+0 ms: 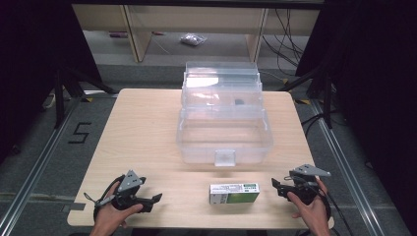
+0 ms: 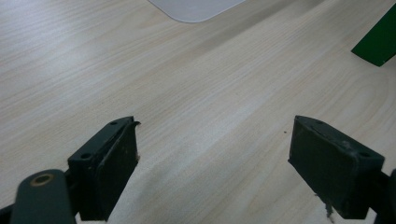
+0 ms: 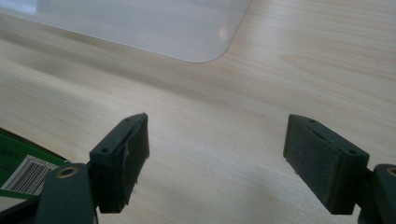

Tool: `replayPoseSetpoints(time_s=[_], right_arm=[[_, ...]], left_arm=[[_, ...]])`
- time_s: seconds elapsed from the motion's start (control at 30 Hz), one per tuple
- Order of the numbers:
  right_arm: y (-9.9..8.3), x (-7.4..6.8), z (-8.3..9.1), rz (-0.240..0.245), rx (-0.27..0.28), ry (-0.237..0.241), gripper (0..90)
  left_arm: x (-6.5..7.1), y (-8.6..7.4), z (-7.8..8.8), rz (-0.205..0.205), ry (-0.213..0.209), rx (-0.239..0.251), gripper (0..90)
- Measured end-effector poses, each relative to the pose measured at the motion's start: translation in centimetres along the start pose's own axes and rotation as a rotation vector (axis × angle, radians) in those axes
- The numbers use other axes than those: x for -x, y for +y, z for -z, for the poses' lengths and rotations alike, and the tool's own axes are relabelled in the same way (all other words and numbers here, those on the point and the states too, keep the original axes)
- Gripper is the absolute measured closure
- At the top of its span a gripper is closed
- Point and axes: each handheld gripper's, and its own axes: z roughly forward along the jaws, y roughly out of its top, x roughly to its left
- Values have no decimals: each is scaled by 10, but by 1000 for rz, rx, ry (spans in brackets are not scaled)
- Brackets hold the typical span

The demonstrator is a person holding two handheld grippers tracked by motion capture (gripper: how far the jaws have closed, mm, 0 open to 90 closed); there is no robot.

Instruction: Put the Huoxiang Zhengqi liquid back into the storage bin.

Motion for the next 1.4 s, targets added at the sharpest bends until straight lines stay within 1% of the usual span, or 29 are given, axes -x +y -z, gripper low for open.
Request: replayPoseSetpoints(time_s=[0.13,0.17,0.27,0.3,0.37,0.4,0.43,0.47,0.5,0.53,0.57,0.6,0.7,0.77,0.8,0.93,0.97,1.0,1.07,1.1,1.13,1.17,1.2,1.23,1.27,1.3,1.33,1.37,1.4], right_arm=[[0,0,0,-6,-3,5,235],[0,0,-1,-1,12,5,235],[0,1,-1,7,18,8,235],[1,3,0,47,21,-2,230],[1,3,2,57,16,1,202],[1,1,2,29,6,12,189],[1,2,3,37,12,20,176],[2,4,2,65,20,25,166],[2,4,2,55,17,42,162],[2,4,3,69,23,44,161],[2,2,4,51,14,37,160],[4,5,6,95,25,23,160],[5,4,6,91,25,33,163],[6,5,6,109,22,40,171],[7,1,7,74,10,42,178],[11,2,7,142,23,47,203],[13,0,10,137,14,39,205],[13,1,10,160,23,47,207],[16,-3,14,147,10,57,214],[18,-4,15,165,11,60,214],[19,-8,17,129,-6,77,215],[21,-6,19,176,1,78,216],[23,-8,21,174,-2,92,216],[25,-8,24,197,-4,80,217],[26,-12,28,164,-16,85,218],[27,-12,30,194,-5,91,218],[29,-14,33,200,-5,97,218],[31,-15,35,210,-13,104,219],[33,-16,37,232,-8,107,219]], left_arm=[[0,0,0,1,1,1,149],[0,0,0,1,1,1,149],[0,0,0,1,1,0,149],[0,0,0,2,1,-1,149],[0,0,0,0,2,0,149],[0,0,0,0,1,0,149],[0,0,0,0,1,0,149],[0,0,0,1,1,-2,149],[0,0,0,0,2,-3,149],[0,0,0,0,2,-2,149],[0,1,1,-1,0,-11,149],[0,1,0,1,3,-8,149],[0,1,0,4,1,-8,149],[-1,0,1,-5,1,-14,149],[0,1,0,3,0,-8,149],[0,1,0,5,1,-7,149],[0,1,0,4,1,-8,149],[0,1,0,5,1,-6,149],[0,1,0,5,2,-7,149],[0,1,0,6,1,-6,149],[-1,1,1,-4,1,-16,149],[-1,1,0,-4,1,-12,149],[-1,1,0,-3,2,-10,149],[-1,1,0,-3,1,-12,149],[-1,1,1,-3,2,-15,149],[-1,1,1,-4,1,-14,149],[-1,1,1,-5,1,-14,149],[0,1,0,8,-1,-2,149],[0,1,0,16,6,7,150]])
